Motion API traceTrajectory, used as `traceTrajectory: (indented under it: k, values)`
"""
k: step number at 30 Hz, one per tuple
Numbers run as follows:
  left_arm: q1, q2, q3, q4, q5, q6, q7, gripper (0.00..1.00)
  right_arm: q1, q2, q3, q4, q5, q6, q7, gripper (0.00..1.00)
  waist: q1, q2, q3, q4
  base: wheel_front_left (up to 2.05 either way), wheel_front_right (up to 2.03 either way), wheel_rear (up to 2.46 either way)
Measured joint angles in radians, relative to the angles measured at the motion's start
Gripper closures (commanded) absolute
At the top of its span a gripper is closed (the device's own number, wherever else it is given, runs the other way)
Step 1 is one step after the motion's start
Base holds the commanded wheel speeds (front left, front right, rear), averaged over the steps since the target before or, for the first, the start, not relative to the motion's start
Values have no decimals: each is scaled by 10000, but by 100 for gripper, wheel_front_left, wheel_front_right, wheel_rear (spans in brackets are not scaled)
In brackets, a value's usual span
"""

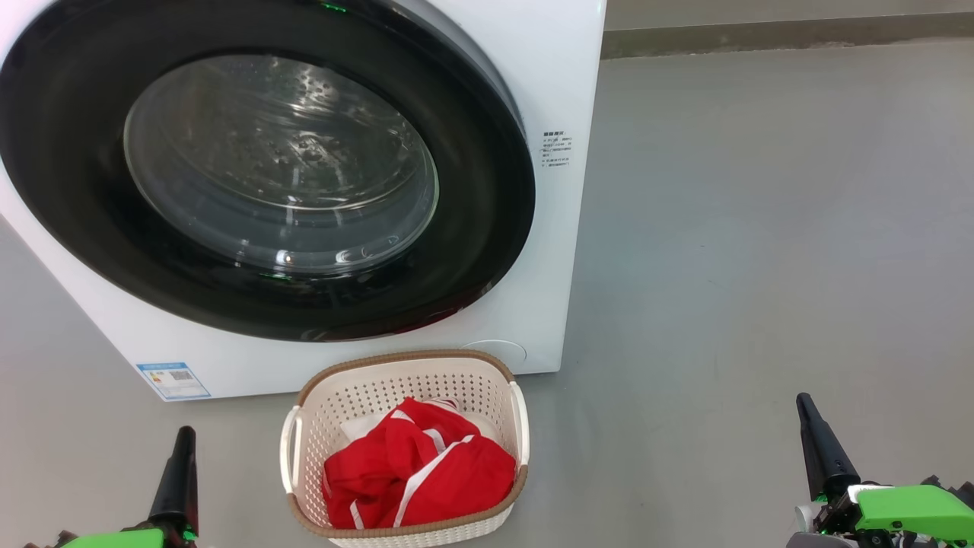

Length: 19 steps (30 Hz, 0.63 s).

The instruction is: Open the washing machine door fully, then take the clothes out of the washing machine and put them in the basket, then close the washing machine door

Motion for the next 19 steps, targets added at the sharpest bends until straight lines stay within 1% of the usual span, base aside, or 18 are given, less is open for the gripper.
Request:
traceTrajectory:
  k: [19]
  values:
    - [0, -2, 0, 0, 0, 0, 0, 100, 0, 6, -2, 0, 0, 0, 0, 100, 0, 0, 0, 0, 0, 0, 0]
